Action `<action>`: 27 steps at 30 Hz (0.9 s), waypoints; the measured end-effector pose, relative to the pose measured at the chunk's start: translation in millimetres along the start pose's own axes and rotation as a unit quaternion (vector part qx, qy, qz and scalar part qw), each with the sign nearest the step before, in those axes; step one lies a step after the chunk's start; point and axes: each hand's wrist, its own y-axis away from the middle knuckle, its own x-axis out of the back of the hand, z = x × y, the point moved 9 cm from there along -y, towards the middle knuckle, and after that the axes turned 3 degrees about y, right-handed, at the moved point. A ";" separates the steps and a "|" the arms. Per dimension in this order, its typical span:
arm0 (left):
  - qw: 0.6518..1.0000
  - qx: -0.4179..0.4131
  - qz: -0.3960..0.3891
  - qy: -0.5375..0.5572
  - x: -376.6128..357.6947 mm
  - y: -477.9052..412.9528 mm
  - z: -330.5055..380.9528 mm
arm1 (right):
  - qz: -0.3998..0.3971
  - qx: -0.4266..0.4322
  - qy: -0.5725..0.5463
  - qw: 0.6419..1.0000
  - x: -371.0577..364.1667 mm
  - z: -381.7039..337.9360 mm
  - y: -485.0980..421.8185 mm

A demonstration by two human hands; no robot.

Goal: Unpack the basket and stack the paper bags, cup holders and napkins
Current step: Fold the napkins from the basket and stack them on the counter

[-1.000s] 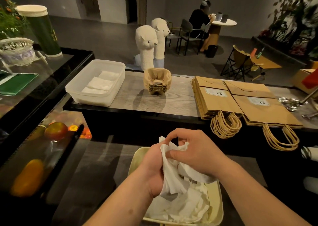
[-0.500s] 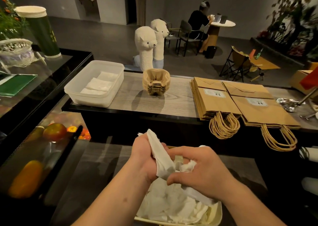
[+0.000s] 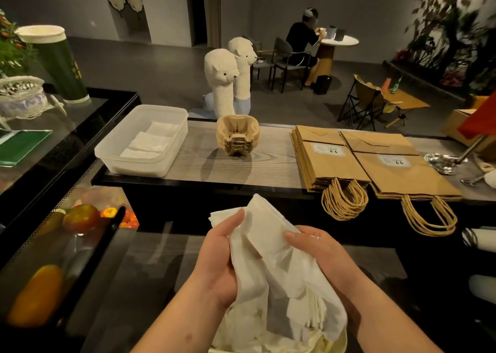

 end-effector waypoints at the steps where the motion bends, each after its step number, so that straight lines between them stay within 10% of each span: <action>1: 1.000 -0.012 0.014 -0.005 2.7 -1.1 2.2 | 0.000 0.009 0.005 1.000 1.1 1.3 -0.4; 12: 0.982 -0.182 0.038 -0.037 -2.9 6.2 25.1 | 0.166 0.053 0.173 0.969 8.7 -1.9 6.9; 19: 0.972 -0.211 0.083 -0.054 5.8 6.2 34.2 | 0.022 0.016 0.156 0.987 -1.3 13.1 7.0; 27: 0.978 -0.168 0.028 -0.120 -7.9 3.3 31.1 | 0.087 0.078 0.303 0.946 19.1 -55.4 -2.7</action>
